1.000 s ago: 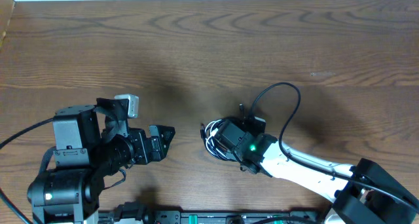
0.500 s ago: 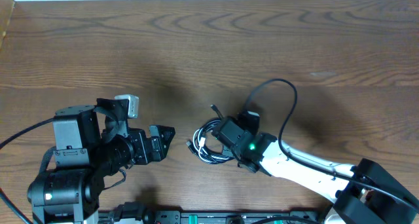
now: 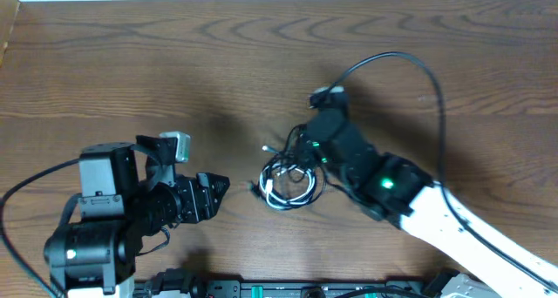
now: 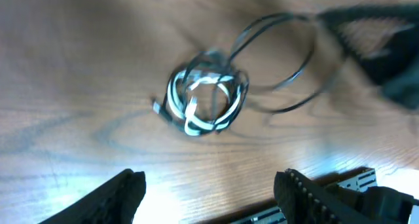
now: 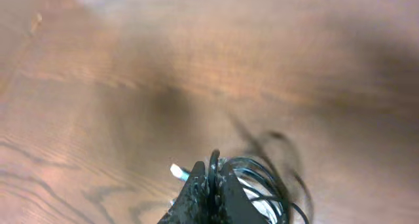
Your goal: Untangle cables
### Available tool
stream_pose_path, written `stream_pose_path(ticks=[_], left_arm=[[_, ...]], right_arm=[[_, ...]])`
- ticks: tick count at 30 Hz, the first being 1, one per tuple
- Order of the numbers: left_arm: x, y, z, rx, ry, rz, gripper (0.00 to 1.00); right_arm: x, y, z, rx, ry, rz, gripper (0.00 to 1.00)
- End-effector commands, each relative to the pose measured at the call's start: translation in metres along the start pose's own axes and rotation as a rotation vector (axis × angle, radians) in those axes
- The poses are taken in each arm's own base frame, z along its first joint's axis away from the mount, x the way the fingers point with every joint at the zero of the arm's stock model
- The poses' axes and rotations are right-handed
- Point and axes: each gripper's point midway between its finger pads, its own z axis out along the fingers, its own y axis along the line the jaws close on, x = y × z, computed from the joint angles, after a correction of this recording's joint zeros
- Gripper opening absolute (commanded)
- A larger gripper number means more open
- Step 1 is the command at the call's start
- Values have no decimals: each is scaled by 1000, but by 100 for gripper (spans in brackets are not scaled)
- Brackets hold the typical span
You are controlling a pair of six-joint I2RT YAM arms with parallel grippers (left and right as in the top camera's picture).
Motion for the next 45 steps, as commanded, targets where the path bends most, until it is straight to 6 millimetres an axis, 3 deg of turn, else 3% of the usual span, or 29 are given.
stream_pose_path(ticks=[1, 4, 8, 11, 14, 17, 21, 24, 26, 28, 30, 37, 45], left_arm=[[12, 6, 12, 8, 52, -13, 68], [20, 10, 19, 6, 80, -20, 68], [21, 11, 20, 7, 85, 5, 68], [20, 11, 20, 8, 80, 8, 68], [20, 11, 20, 9, 78, 8, 68], [20, 8, 20, 27, 78, 9, 68], [16, -2, 20, 84, 64, 19, 68], [11, -12, 19, 143, 42, 71, 69], [8, -15, 18, 161, 31, 81, 69], [6, -16, 18, 163, 22, 87, 69], [4, -16, 18, 163, 15, 92, 69], [0, -17, 18, 165, -1, 102, 69], [0, -17, 18, 164, 1, 101, 70]], right_arm=[[-40, -24, -25, 96, -147, -5, 1], [-66, -67, -51, 287, -281, 30, 1], [-80, -104, -75, 433, -350, 60, 2], [-70, -128, -81, 502, -311, 102, 1], [-48, -145, -79, 548, -231, 192, 3], [-14, -129, -55, 435, -31, 196, 36], [32, -92, -22, 226, 240, 148, 51], [70, -71, -2, 111, 430, 19, 57], [93, -70, 8, 105, 529, -24, 56], [116, -78, 14, 156, 619, -34, 39], [132, -86, 19, 210, 678, -12, 33], [172, -99, 42, 454, 727, 353, 38], [210, -81, 76, 452, 749, 362, 38]])
